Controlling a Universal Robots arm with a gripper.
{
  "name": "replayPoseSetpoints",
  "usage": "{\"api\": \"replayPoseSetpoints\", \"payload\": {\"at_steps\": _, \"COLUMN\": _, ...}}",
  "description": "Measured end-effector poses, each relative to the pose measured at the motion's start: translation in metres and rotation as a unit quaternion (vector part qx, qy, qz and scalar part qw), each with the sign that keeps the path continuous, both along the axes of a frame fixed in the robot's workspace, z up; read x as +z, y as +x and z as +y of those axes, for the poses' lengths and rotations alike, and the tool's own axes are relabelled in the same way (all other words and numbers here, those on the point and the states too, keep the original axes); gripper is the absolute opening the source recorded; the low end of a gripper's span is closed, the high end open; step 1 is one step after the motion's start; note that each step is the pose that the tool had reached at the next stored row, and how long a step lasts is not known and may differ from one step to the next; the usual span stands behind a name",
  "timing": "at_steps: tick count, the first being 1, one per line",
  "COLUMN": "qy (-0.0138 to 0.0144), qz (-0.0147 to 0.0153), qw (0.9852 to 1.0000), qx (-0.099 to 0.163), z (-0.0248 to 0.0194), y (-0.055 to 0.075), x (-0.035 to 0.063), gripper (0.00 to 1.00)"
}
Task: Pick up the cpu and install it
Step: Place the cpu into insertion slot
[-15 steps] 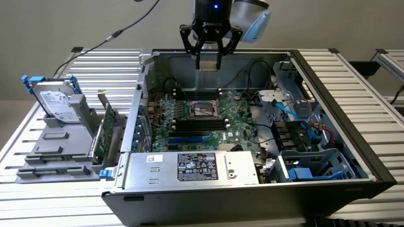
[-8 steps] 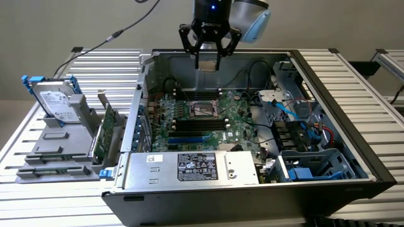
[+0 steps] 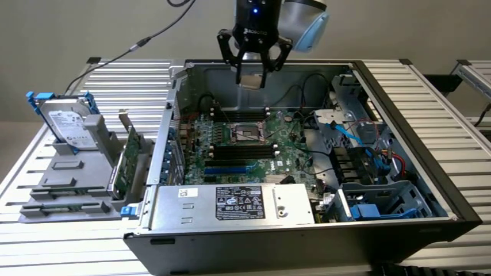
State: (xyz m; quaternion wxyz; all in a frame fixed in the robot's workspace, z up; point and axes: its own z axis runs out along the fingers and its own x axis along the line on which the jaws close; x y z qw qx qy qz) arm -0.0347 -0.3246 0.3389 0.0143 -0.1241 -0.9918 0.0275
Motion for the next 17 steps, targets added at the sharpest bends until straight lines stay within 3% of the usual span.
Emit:
{"api": "replayPoseSetpoints", "payload": {"at_steps": 5, "qy": 0.0, "qz": 0.0, "qw": 0.999, "qx": -0.046, "z": 0.0, "y": 0.0, "x": -0.003, "gripper": 0.55}}
{"api": "replayPoseSetpoints", "payload": {"at_steps": 9, "qy": 0.0001, "qz": 0.0, "qw": 0.9967, "qx": -0.082, "z": 0.0, "y": 0.0, "x": -0.0061, "gripper": 0.55}}
{"api": "replayPoseSetpoints", "payload": {"at_steps": 13, "qy": 0.0012, "qz": 0.0001, "qw": 0.993, "qx": -0.118, "z": 0.0, "y": 0.0, "x": -0.01, "gripper": 0.55}}
{"api": "replayPoseSetpoints", "payload": {"at_steps": 17, "qy": 0.0035, "qz": 0.0004, "qw": 0.9881, "qx": -0.154, "z": 0.0, "y": 0.0, "x": -0.0149, "gripper": 0.55}}
